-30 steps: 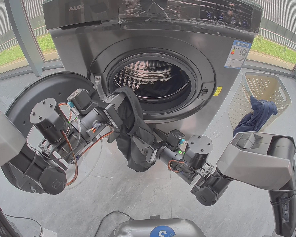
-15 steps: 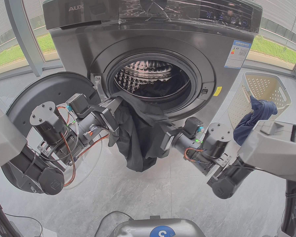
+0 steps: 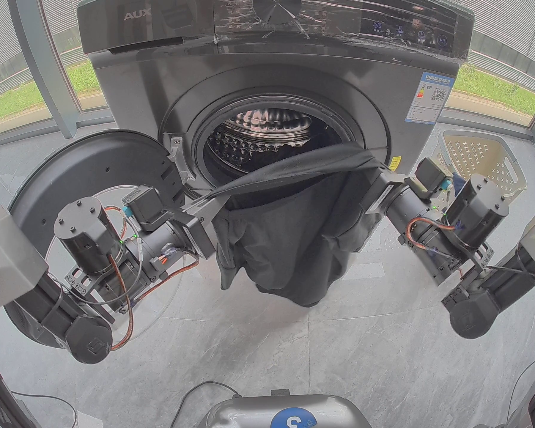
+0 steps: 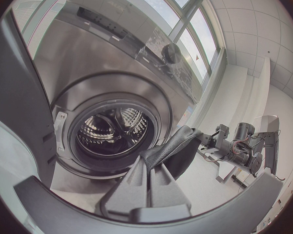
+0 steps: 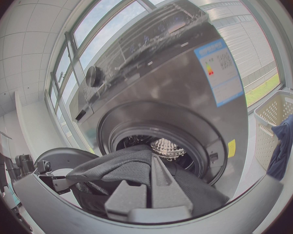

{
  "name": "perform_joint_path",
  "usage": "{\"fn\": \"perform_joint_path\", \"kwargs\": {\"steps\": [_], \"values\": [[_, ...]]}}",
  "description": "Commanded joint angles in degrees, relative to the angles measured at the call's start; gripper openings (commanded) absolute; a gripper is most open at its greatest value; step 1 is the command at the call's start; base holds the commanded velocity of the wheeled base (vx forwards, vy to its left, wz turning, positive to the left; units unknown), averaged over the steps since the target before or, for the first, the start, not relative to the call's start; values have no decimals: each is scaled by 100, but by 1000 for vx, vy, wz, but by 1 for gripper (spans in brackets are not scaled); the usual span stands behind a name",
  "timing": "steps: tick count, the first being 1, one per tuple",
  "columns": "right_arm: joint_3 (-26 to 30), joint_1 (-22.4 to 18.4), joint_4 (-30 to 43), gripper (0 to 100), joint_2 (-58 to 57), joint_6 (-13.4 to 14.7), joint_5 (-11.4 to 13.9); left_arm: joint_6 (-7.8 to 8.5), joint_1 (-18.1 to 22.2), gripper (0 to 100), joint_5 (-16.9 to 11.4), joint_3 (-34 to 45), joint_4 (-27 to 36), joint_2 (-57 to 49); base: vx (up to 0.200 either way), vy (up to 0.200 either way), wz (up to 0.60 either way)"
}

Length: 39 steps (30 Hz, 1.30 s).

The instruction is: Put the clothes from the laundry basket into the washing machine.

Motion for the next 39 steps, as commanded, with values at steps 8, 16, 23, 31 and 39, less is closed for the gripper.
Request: {"fn": "perform_joint_path", "kwargs": {"steps": [8, 16, 23, 31, 39], "values": [[44, -29, -52, 0, -471, -49, 27, -23, -172, 0, 40, -221, 4, -852, 0, 0, 0], [62, -12, -52, 0, -515, -67, 36, -14, -190, 0, 93, -353, 4, -923, 0, 0, 0], [62, 6, -43, 0, -515, -67, 36, -14, -163, 0, 93, -353, 4, -861, 0, 0, 0], [97, 6, -52, 0, -524, -67, 36, -14, -155, 0, 93, -353, 12, -843, 0, 0, 0], [194, 278, -43, 0, -480, 3, 63, -5, -278, 0, 67, -81, 4, -466, 0, 0, 0]]}}
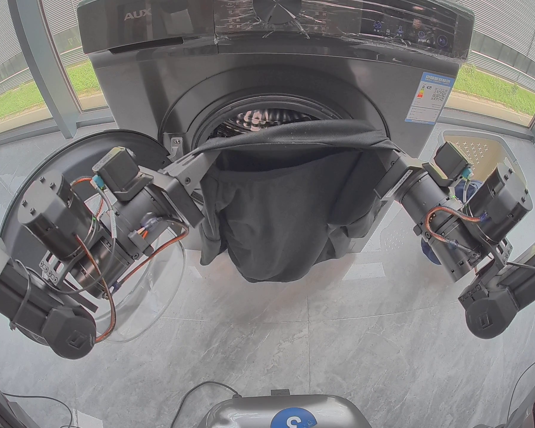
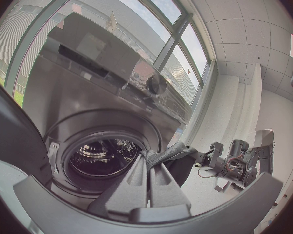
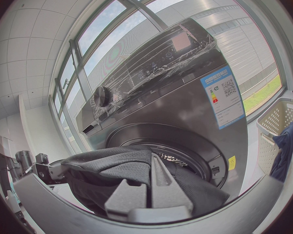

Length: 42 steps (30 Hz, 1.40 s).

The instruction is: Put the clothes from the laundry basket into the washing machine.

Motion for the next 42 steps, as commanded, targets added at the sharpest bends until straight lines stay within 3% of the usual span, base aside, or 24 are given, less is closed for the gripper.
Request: {"fn": "perform_joint_path", "kwargs": {"steps": [1, 8, 9, 15, 21, 28, 35, 42], "values": [[96, 325, -49, 0, 65, 71, 9, -3, -199, 0, -23, 175, -10, 438, 0, 0, 0], [500, 676, -58, 0, 838, 115, 62, 23, -630, 0, -6, -520, -19, 1299, 0, 0, 0], [500, 685, -58, 100, 899, 133, 62, 15, -630, 0, 12, -660, -19, 1325, 0, 0, 0], [1054, 703, -49, 100, 1286, 80, 185, -21, -630, 0, 223, -1232, -10, 1246, 0, 0, 0], [878, 650, -49, 100, 1884, 27, 273, -12, -761, 0, 231, -1276, -10, 1053, 0, 0, 0], [-45, 588, -49, 100, 2561, 1, 317, -12, -964, 0, 223, -1258, -1, 710, 0, 0, 0], [-1583, 254, -49, 100, 3334, -149, 536, -12, -1113, 0, 223, -1144, 8, 473, 0, 0, 0], [-2304, 87, -41, 100, 3668, -219, 536, -3, -1113, 0, 214, -1126, 17, 350, 0, 0, 0]]}}
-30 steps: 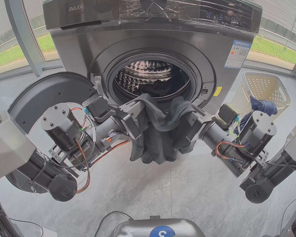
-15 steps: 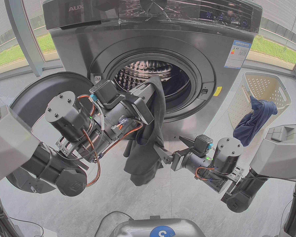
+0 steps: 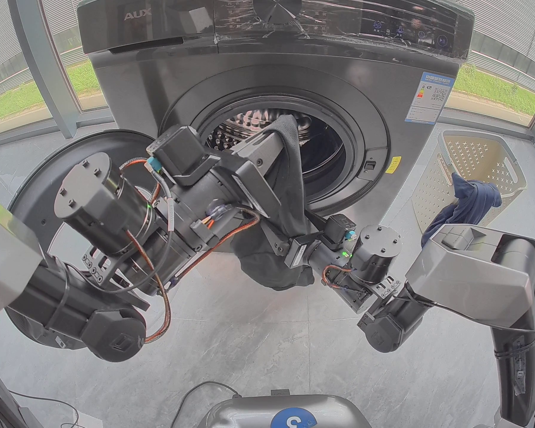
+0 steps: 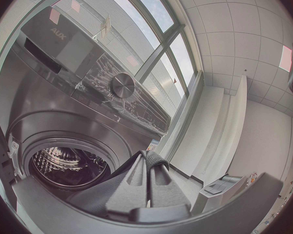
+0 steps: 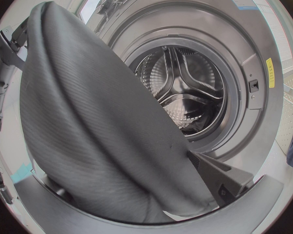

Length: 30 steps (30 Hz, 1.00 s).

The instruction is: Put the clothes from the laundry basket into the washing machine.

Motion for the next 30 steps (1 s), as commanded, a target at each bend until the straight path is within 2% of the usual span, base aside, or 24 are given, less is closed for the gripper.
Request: {"fn": "perform_joint_path", "kwargs": {"steps": [1, 9, 10, 15, 17, 20, 21, 23, 26, 30], "values": [[-545, -179, -38, 100, 527, -22, 16, 5, -44, 0, -8, 28, 18, -196, 0, 0, 0], [-905, -311, -47, 100, 826, -22, 60, 5, -115, 0, 1, 19, 36, -188, 0, 0, 0], [-905, -311, -47, 0, 870, -40, 51, 5, -106, 0, 1, 11, 36, -188, 0, 0, 0], [-897, -346, -56, 0, 905, -22, 60, 5, 0, 0, 10, 46, 27, -179, 0, 0, 0], [-844, -425, -56, 0, 844, -22, 60, 14, 176, 0, 10, 134, 36, -179, 0, 0, 0], [-765, -504, -64, 0, 782, -14, 60, 93, 386, 0, 1, 266, 53, -179, 0, 0, 0], [-598, -583, -64, 0, 554, -14, 69, 208, 580, 0, 1, 397, 53, -117, 0, 0, 0], [-422, -671, -56, 0, 334, -5, 77, 296, 791, 0, 1, 582, 44, -47, 0, 0, 0], [-308, -785, -56, 0, 44, -5, 77, 322, 1010, 0, -8, 828, -8, 164, 0, 0, 0], [-273, -838, -56, 0, -273, 4, 69, 339, 1107, 0, -8, 969, -8, 375, 0, 0, 0]]}}
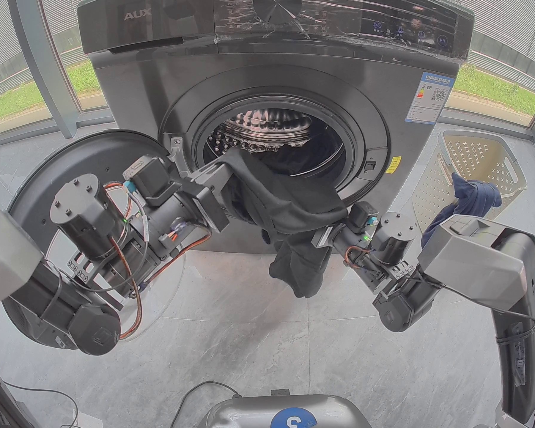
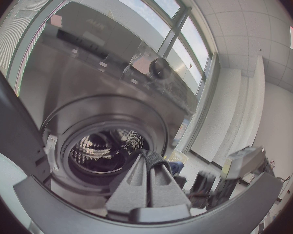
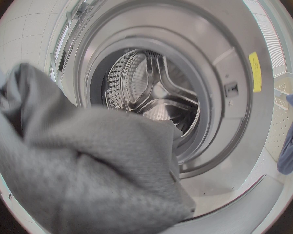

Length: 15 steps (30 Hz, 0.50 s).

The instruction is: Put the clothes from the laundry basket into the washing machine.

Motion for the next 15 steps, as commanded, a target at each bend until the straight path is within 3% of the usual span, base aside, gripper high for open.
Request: {"fn": "perform_joint_path", "kwargs": {"steps": [1, 9, 15], "values": [[134, -102, -61, 0, -656, -1, -15, 36, 215, 0, -3, 272, -12, 461, 0, 0, 0], [363, -22, -61, 0, -1175, -10, -23, 115, 223, 0, -3, 413, -21, 1120, 0, 0, 0], [574, 83, -61, 0, -1403, -1, -32, 353, 188, 0, 6, 430, -30, 1673, 0, 0, 0]]}}
